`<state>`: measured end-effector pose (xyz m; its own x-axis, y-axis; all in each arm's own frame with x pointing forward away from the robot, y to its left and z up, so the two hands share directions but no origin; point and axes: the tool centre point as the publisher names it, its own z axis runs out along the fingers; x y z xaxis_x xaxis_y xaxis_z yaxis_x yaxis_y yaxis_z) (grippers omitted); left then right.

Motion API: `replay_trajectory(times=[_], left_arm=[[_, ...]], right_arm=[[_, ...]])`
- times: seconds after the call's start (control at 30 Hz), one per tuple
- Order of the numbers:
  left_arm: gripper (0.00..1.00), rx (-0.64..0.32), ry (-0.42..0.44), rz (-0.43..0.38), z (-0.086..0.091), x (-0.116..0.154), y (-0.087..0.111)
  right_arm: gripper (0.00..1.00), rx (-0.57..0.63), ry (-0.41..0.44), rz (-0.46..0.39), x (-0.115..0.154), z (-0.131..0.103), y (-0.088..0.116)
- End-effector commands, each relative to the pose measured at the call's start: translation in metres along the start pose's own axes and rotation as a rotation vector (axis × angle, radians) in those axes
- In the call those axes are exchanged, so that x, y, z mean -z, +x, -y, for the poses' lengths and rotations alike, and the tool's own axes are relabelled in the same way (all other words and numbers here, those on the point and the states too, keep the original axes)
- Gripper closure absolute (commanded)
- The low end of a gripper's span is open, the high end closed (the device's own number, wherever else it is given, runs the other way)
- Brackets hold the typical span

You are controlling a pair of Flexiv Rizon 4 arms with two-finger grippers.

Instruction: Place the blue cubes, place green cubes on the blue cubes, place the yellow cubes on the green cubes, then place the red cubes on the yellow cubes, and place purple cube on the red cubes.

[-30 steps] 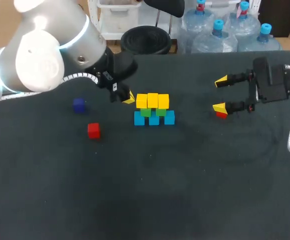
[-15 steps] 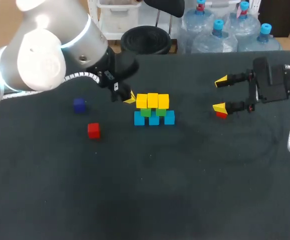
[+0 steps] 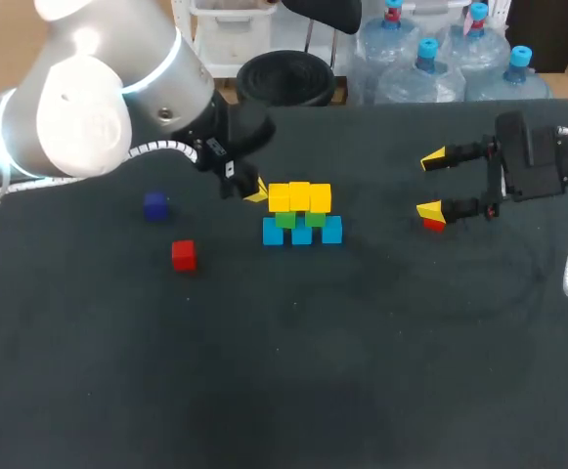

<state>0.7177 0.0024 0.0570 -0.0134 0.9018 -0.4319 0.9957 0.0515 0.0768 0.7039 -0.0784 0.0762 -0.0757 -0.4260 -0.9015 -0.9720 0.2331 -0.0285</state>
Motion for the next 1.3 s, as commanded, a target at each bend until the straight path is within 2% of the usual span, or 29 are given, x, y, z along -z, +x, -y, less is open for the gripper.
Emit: replay_trajectory(times=[0.03, 0.4, 0.73, 0.8, 0.9, 1.03, 1.07, 1.13, 1.17, 1.23, 1.3], left_arm=[[1.00, 0.001, 0.003, -0.005, -0.002, 0.000, -0.001], [1.00, 0.009, 0.001, -0.011, -0.001, 0.002, 0.002], [0.99, 0.029, -0.053, -0.006, 0.006, 0.027, 0.007], [0.90, 0.035, -0.064, -0.009, 0.010, 0.032, 0.009], [0.69, 0.051, -0.079, -0.008, 0.019, 0.040, 0.014], [0.58, 0.064, -0.087, -0.004, 0.037, 0.049, 0.022], [0.53, 0.068, -0.084, -0.007, 0.043, 0.050, 0.025], [0.28, 0.068, -0.083, -0.011, 0.051, 0.052, 0.029], [0.08, 0.076, -0.084, -0.014, 0.057, 0.054, 0.032], [0.00, 0.078, -0.085, -0.012, 0.066, 0.056, 0.035], [0.00, 0.065, -0.091, -0.014, 0.078, 0.057, 0.039]], right_arm=[[0.00, 0.001, 0.001, 0.002, -0.001, 0.000, 0.000], [0.00, 0.001, 0.001, 0.002, -0.001, 0.000, 0.000], [0.00, 0.001, 0.001, 0.002, -0.001, 0.000, 0.000], [0.00, 0.001, 0.001, 0.002, -0.001, 0.000, 0.000], [0.00, 0.001, 0.001, 0.002, -0.001, 0.000, 0.000], [0.00, 0.001, 0.001, 0.002, -0.001, 0.000, 0.000], [0.00, 0.001, 0.001, 0.002, -0.001, 0.000, 0.000], [0.00, 0.001, 0.001, 0.002, -0.001, 0.000, 0.000], [0.00, 0.001, 0.001, 0.002, -0.001, 0.000, 0.000], [0.00, 0.001, 0.001, 0.002, -0.001, 0.000, 0.000], [0.00, 0.001, 0.001, 0.002, -0.001, 0.000, 0.000]])
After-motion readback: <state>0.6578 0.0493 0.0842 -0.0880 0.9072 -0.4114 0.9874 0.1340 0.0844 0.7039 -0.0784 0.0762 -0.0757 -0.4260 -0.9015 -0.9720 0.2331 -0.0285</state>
